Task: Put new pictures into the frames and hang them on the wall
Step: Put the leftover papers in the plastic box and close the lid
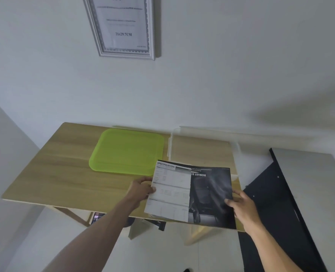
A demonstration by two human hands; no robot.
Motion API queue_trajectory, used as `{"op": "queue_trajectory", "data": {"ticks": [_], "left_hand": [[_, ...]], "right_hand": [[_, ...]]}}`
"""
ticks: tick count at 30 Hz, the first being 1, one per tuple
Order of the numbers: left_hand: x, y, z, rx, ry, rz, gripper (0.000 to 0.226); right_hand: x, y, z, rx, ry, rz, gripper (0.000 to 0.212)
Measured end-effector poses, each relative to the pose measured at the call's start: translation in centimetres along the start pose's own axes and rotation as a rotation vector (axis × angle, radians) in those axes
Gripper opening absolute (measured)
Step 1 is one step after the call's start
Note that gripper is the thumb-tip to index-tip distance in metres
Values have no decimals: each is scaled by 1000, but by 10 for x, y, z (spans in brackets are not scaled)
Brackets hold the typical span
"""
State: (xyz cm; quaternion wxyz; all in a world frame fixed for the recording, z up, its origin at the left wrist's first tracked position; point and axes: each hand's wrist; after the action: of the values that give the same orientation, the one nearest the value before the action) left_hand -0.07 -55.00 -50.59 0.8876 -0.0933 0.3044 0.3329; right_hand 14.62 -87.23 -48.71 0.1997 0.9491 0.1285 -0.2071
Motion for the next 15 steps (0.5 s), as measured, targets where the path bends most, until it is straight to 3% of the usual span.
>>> {"op": "queue_trajectory", "data": {"ticks": [11,15], "left_hand": [[37,-26,82,9,-141,-73,32],[61,-49,105,37,-178,-52,33]], "right_hand": [[41,10,-65,40,126,110,42],[83,12,-83,-49,161,150,46]]}}
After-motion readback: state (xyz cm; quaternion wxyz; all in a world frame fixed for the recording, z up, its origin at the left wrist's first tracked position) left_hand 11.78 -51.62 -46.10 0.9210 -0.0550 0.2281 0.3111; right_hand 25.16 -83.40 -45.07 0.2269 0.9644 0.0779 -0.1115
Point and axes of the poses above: each hand's wrist, its own x-axis towards the middle knuckle, its own y-axis out of the back of the hand, z = x × y, and after that the axes turned 4 degrees about z, right-handed
